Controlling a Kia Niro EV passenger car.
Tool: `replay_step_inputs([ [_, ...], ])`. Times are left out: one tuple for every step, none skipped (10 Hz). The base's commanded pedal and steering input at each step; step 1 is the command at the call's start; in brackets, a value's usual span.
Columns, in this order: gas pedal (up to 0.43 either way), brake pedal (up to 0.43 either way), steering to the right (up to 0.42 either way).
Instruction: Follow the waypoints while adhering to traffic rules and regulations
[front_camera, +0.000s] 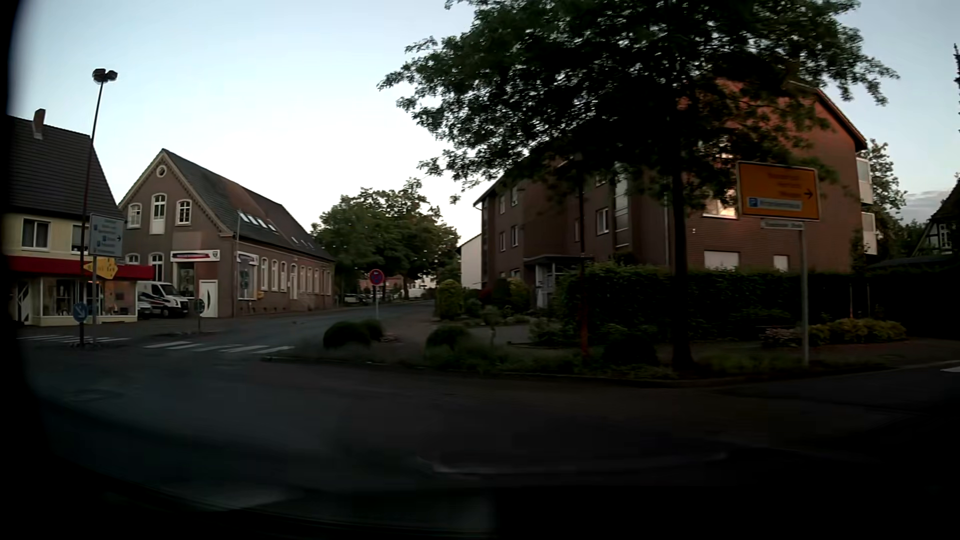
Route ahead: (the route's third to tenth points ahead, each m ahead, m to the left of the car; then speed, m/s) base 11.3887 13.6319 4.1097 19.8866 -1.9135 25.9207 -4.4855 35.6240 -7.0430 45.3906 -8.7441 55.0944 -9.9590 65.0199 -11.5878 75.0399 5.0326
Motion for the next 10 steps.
replay_step_inputs([
  [0.110,0.006,-0.436],
  [0.110,0.006,-0.450],
  [0.110,0.006,-0.460],
  [0.110,0.006,-0.468],
  [0.110,0.006,-0.479],
  [0.098,0.006,-0.488],
  [0.098,0.006,-0.496],
  [0.098,0.006,-0.497],
  [0.098,0.006,-0.499],
  [0.098,0.006,-0.499],
])
